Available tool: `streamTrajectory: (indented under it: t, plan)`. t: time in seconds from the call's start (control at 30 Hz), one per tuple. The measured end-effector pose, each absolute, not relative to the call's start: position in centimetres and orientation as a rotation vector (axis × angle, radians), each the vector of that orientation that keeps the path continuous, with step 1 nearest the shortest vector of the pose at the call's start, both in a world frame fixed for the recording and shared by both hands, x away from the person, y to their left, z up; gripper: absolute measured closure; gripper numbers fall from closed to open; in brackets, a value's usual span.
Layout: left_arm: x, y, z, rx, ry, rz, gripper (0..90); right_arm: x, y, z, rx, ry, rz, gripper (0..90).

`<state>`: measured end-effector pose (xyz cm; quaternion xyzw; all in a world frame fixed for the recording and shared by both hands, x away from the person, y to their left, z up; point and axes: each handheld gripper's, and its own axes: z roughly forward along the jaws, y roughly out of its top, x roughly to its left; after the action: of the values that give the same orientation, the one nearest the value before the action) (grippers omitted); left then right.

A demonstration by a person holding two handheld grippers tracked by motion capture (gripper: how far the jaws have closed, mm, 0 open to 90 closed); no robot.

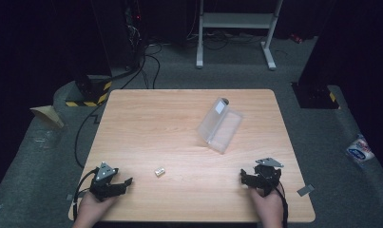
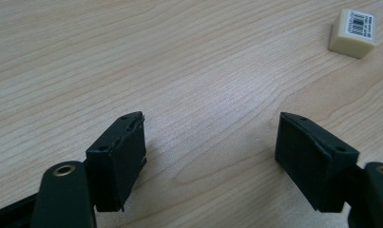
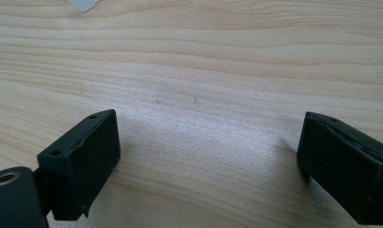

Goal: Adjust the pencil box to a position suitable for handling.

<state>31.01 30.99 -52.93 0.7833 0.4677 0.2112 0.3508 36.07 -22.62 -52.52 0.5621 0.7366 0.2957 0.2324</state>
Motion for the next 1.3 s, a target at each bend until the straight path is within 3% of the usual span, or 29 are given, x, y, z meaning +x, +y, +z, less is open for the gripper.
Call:
streamTrajectory:
  t: [0.97,1.3]
  plan:
    - [31.04,31.02,-52.92,2.032,1.206,0.549,25.6,35.88,-22.66,-52.51,1.516,2.046,0.818,7.6]
    - [31.06,30.98,-52.93,2.031,1.207,0.547,25.6,35.38,-22.54,-51.87,1.487,2.034,0.883,12.7]
